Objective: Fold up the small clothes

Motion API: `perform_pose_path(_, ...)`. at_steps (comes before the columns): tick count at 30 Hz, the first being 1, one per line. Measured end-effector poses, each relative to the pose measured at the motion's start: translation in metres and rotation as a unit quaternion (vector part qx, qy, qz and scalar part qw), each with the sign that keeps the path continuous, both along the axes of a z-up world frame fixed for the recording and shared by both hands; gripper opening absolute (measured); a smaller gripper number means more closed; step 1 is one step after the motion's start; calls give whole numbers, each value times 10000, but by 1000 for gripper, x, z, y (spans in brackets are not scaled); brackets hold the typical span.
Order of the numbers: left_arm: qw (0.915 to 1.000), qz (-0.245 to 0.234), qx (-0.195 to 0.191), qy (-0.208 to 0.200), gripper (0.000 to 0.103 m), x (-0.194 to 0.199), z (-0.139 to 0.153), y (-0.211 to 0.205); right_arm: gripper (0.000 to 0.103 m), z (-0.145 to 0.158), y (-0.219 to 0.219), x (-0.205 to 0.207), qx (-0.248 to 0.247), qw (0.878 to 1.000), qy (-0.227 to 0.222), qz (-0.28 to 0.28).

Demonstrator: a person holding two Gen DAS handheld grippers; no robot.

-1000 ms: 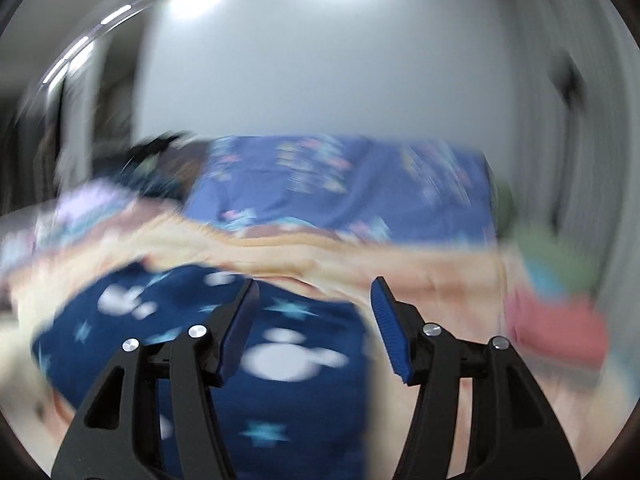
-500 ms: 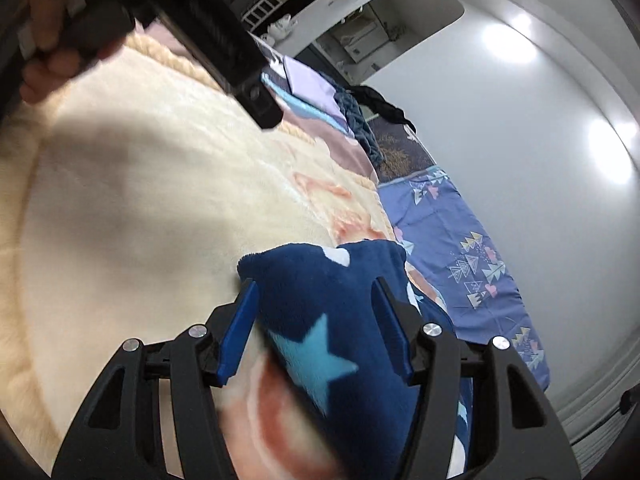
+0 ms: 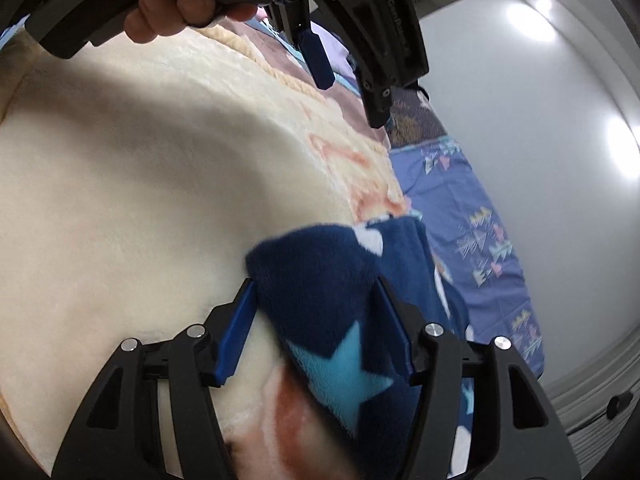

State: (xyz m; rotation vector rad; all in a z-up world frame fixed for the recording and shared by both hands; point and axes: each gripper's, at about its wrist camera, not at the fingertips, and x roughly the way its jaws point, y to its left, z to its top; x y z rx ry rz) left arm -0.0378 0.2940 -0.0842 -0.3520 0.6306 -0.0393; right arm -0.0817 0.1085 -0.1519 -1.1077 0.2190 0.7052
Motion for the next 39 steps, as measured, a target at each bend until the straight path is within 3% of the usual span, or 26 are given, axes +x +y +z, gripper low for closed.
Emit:
perform_pose_path(3,9986,-146,-497,84,72,25,-8,4,64,-5,9,1,-68,9996,-271,-13)
perform_pose_path(5,9924,-271,-1192,146,74,48,-19,7,64,-8,17,-1,-47,9995,-312,-26)
perform_pose_path(7,9828,-583,-1710,395,74,77,-33,1,46,-10,26,6,49,9998,-211,-48)
perform_pose_path(8,9794,-699,-1829,503,75,93,-39,-5,33,-10,29,9,80,9997,-225,-98)
perform_pose_path(9,9777,-776,-1866,575,76,102,-44,-9,28,-9,31,10,122,9995,-268,-119)
perform_pose_path(12,9667,-1044,-2094,1039,78,141,-67,-22,22,1,28,6,278,9993,-236,-96)
perform_pose_path(14,9618,-1012,-2321,1045,78,154,-75,-24,20,12,23,4,422,9990,-61,-93)
perform_pose_path(16,9522,-1175,-2699,821,55,157,-68,-23,20,27,18,-1,609,9979,194,-96)
perform_pose_path(17,9489,-1230,-2818,707,33,157,-64,-22,19,30,17,-3,645,9976,252,-100)
perform_pose_path(19,9522,-1294,-2728,454,25,156,-57,-20,19,26,21,-6,565,9981,217,-92)
perform_pose_path(22,9596,-1124,-2512,580,22,156,-76,-19,20,-1,28,-3,202,9994,281,-84)
perform_pose_path(23,9593,-1075,-2539,603,23,155,-86,-17,20,-4,30,-7,175,9998,109,-66)
perform_pose_path(25,9551,-1037,-2729,513,22,154,-89,-12,20,0,28,-9,249,9995,196,-66)
perform_pose_path(27,9654,-1001,-2381,357,22,149,-75,-16,20,14,22,-7,453,9978,480,-76)
perform_pose_path(30,9745,-1140,-1933,18,22,143,-55,-25,20,14,20,-8,426,9982,419,-29)
perform_pose_path(32,9767,-1051,-1837,354,23,149,-71,-23,20,1,23,-11,244,9990,385,1)
perform_pose_path(34,9682,-1016,-2226,515,25,149,-87,-13,20,0,24,-14,245,9992,306,0)
perform_pose_path(35,9687,-1006,-2222,464,27,148,-84,-12,20,2,24,-11,278,9990,353,-2)
perform_pose_path(39,9781,-940,-1793,479,31,146,-81,-19,25,3,20,-19,355,9989,293,38)
